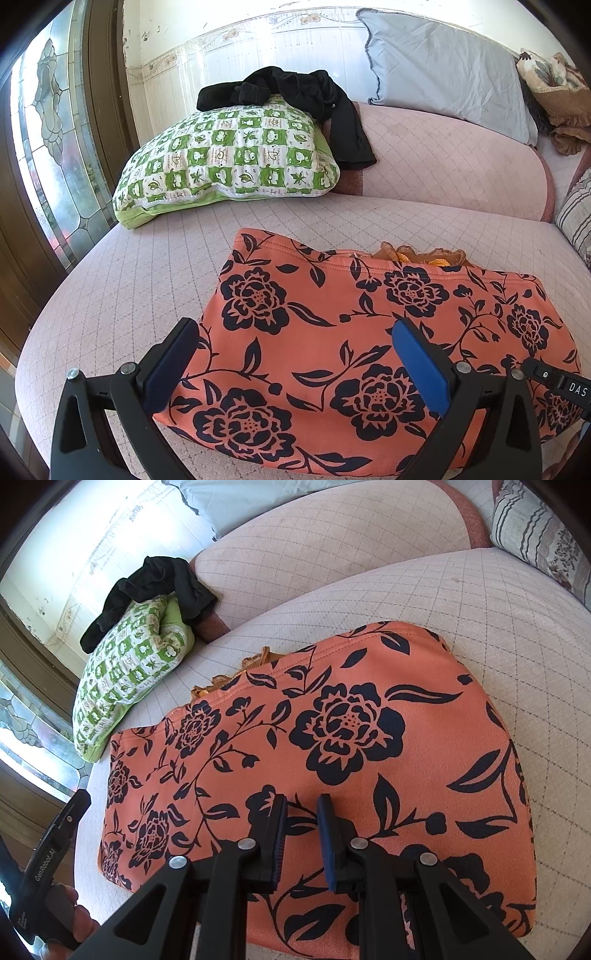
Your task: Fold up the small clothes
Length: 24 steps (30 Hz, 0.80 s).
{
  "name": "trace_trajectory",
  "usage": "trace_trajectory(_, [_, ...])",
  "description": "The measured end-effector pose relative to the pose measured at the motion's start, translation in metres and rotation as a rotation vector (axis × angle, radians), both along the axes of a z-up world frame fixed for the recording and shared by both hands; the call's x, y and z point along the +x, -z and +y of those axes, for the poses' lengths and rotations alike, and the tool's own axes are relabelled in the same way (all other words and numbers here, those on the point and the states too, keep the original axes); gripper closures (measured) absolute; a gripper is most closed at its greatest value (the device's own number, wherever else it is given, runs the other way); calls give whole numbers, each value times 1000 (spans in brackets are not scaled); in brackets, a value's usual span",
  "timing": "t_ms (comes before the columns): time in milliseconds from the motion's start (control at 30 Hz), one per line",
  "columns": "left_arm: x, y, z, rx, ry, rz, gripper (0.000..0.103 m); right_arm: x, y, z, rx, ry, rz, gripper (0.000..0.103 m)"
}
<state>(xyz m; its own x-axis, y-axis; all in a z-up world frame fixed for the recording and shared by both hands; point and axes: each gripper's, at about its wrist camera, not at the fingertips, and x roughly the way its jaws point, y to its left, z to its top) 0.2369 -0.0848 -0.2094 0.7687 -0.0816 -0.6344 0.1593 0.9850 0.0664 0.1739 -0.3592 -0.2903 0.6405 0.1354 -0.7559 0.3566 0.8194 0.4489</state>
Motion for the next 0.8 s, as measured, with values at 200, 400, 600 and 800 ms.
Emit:
trace_trajectory(200, [1, 1, 0, 1, -1, 5, 0, 0, 0, 1, -4, 3, -6, 83])
trace_trajectory(400, [1, 2, 0, 5, -4, 7, 0, -6, -14, 0, -41, 22, -62, 83])
trace_trajectory(600, [1, 4, -1, 10, -6, 12, 0, -9, -20, -10, -46, 65, -87, 83])
trace_trajectory(800, [12, 23, -7, 27, -2, 110, 0, 3, 6, -12, -13, 49, 58, 83])
